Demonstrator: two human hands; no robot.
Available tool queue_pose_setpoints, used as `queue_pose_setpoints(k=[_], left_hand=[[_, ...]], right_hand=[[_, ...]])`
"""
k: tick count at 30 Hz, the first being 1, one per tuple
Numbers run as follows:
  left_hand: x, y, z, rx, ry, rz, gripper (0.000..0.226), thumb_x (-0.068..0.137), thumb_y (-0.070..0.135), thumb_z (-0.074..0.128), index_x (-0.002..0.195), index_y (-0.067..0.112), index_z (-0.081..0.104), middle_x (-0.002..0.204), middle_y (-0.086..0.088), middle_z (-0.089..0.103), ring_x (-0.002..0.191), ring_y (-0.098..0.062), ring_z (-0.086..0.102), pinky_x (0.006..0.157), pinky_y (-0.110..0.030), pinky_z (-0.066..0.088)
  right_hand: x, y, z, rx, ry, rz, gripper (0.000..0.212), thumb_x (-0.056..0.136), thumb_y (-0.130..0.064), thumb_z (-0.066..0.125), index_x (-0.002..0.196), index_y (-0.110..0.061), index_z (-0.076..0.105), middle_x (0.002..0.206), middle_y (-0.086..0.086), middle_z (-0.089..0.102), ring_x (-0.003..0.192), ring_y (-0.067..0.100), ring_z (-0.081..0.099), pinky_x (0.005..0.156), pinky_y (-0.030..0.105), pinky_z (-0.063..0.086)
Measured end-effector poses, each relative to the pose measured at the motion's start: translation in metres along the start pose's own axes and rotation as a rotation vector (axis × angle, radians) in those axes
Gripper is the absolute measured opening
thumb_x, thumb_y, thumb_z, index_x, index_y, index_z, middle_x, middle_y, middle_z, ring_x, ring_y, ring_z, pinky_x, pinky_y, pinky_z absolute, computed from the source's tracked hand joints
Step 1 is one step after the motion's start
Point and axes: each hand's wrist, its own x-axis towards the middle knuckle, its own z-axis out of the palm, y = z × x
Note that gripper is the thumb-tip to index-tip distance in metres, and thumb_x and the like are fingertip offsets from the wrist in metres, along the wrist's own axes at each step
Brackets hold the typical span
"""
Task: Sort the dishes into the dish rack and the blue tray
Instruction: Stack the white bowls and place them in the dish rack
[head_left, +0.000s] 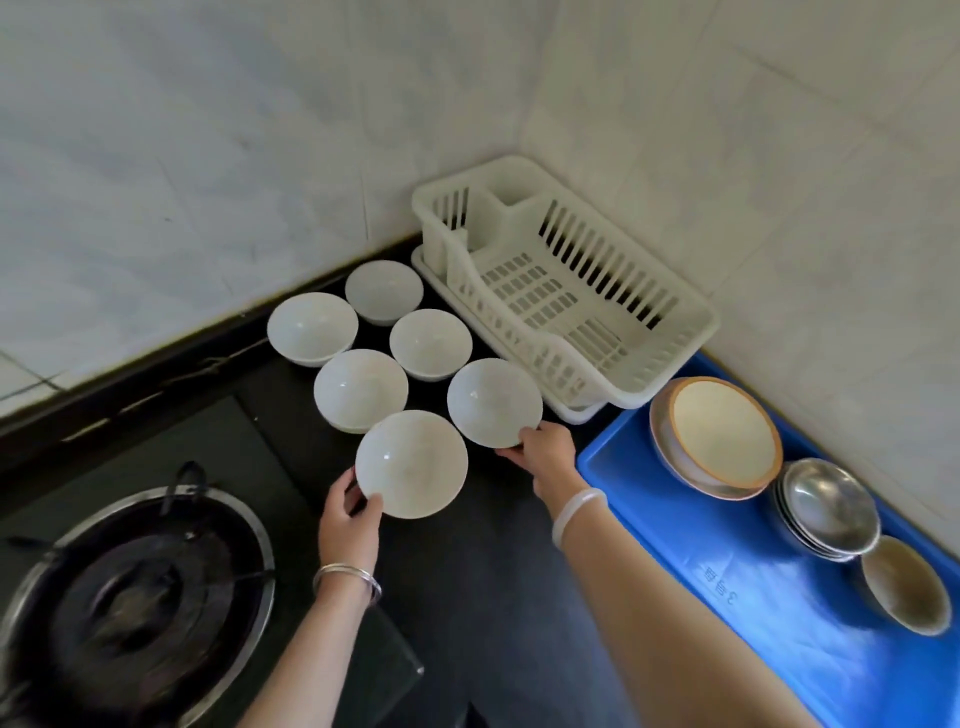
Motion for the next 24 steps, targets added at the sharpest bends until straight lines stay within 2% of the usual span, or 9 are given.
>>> queue_pose_setpoints(k=[4,6,9,12,15,19,22,24], left_hand=[[0.006,-0.003,-0.001,-0.086,-0.029,-0.031,0.046,0.086,0.001,0.052,0.129,0.017,0.048,0.129,-0.014,0.056,0.111,-0.022,0.054,0.099,-0.044,0.045],[0.008,-0.003,-0.001,-0.135,-0.035,-0.044,0.044,0.087,0.002,0.051,0.128,0.016,0.049,0.128,-0.015,0.057,0.107,-0.020,0.055,0.094,-0.038,0.046],[0.010,-0.003,-0.002,-0.197,-0.053,-0.062,0.040,0.089,0.005,0.050,0.128,0.013,0.050,0.127,-0.016,0.057,0.106,-0.020,0.055,0.092,-0.035,0.046],[0.012,-0.002,-0.002,-0.235,-0.066,-0.077,0.036,0.091,0.007,0.049,0.126,0.013,0.052,0.123,-0.014,0.058,0.110,-0.025,0.056,0.093,-0.036,0.045],[0.013,-0.003,-0.003,-0.249,-0.066,-0.096,0.032,0.093,0.017,0.048,0.125,0.017,0.053,0.114,-0.009,0.058,0.110,-0.030,0.057,0.091,-0.037,0.045],[0.014,-0.005,-0.005,-0.203,-0.075,-0.073,0.040,0.093,0.032,0.046,0.131,0.019,0.048,0.126,-0.008,0.056,0.107,-0.027,0.058,0.092,-0.037,0.046],[0.014,-0.005,-0.004,-0.170,-0.080,-0.050,0.043,0.092,0.030,0.051,0.133,0.017,0.047,0.131,-0.010,0.055,0.110,-0.027,0.057,0.090,-0.036,0.047],[0.015,-0.005,-0.003,-0.151,-0.087,-0.033,0.042,0.090,0.023,0.054,0.132,0.017,0.048,0.131,-0.012,0.055,0.113,-0.028,0.056,0.090,-0.036,0.048]], right_hand=[[-0.020,-0.016,-0.009,-0.072,-0.023,-0.122,0.029,0.087,0.006,0.048,0.113,0.000,0.060,0.112,0.007,0.057,0.085,0.021,0.061,0.055,0.025,0.059],[-0.034,-0.022,-0.010,-0.122,-0.047,-0.162,0.016,0.087,0.004,0.051,0.093,-0.003,0.064,0.102,0.004,0.063,0.087,0.022,0.064,0.055,0.024,0.059],[-0.052,-0.024,-0.004,-0.188,-0.081,-0.189,0.019,0.086,0.000,0.059,0.072,-0.012,0.066,0.085,0.005,0.068,0.075,0.018,0.070,0.055,0.022,0.057],[-0.061,-0.017,0.006,-0.282,-0.089,-0.175,0.017,0.085,-0.005,0.064,0.070,-0.012,0.068,0.080,0.006,0.071,0.064,0.016,0.072,0.059,0.027,0.060],[-0.065,-0.008,0.016,-0.447,-0.090,-0.161,0.013,0.084,-0.008,0.064,0.073,-0.013,0.070,0.075,0.004,0.073,0.062,0.014,0.072,0.070,0.034,0.061],[-0.066,0.001,0.024,-0.596,-0.066,-0.160,0.011,0.083,-0.010,0.062,0.078,-0.013,0.071,0.068,0.004,0.073,0.066,0.015,0.073,0.075,0.036,0.061],[-0.067,0.002,0.027,-0.637,-0.057,-0.153,0.009,0.084,-0.011,0.062,0.084,-0.013,0.071,0.070,0.004,0.073,0.069,0.015,0.072,0.077,0.035,0.060],[-0.068,0.003,0.028,-0.677,-0.060,-0.167,0.010,0.084,-0.011,0.061,0.080,-0.014,0.070,0.069,0.004,0.073,0.070,0.015,0.072,0.078,0.034,0.059]])
